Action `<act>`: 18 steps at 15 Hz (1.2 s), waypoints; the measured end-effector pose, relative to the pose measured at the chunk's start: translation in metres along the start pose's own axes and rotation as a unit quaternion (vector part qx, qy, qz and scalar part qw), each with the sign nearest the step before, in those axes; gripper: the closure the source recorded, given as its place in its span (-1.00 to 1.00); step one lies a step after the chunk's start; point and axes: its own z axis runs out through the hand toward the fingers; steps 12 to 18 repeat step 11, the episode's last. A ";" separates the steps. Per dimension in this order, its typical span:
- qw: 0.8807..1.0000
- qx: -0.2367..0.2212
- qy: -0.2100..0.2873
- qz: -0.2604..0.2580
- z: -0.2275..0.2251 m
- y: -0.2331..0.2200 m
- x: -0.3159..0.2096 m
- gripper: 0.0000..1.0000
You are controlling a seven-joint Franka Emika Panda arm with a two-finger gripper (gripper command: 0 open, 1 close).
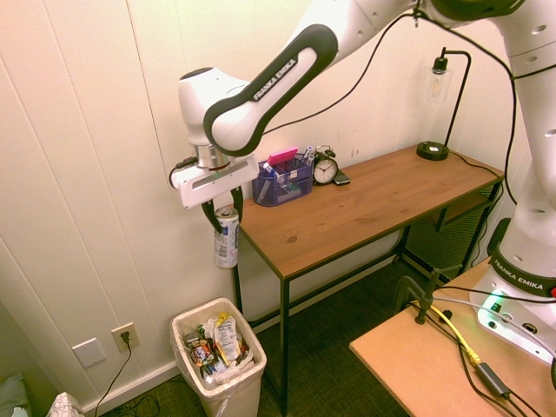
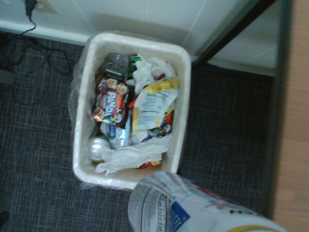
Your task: Throw the can in the trash bin
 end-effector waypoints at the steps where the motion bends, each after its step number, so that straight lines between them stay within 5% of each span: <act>1: 1.000 -0.006 0.001 -0.001 0.004 -0.014 -0.001 -1.00; 5: 1.000 -0.009 0.007 0.014 0.002 -0.047 0.020 -1.00; 18: 1.000 0.007 0.012 0.027 -0.017 -0.050 0.035 -1.00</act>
